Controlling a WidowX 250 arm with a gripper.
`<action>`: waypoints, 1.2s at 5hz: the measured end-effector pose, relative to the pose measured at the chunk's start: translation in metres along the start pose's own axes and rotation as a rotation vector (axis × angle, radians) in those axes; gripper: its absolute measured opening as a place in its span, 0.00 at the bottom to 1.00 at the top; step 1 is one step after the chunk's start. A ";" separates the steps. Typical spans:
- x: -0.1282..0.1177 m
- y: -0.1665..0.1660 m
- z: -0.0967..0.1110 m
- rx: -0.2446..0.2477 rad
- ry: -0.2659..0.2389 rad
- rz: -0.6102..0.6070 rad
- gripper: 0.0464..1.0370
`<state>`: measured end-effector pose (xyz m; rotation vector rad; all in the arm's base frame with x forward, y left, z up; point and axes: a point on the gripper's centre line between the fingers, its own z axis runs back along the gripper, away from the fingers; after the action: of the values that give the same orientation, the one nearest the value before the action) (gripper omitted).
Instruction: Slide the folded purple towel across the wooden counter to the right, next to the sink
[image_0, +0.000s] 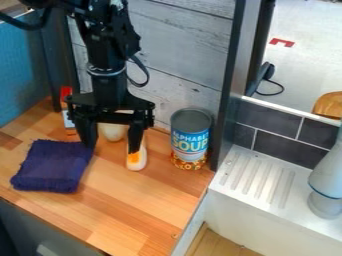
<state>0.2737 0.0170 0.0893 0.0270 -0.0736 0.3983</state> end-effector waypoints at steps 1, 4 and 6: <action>-0.003 0.001 -0.007 0.010 0.027 0.000 0.96; -0.005 0.049 -0.027 0.016 -0.047 -0.007 0.96; 0.001 0.085 -0.034 -0.013 -0.100 -0.029 0.96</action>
<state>0.2440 0.0973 0.0562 0.0353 -0.1739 0.3677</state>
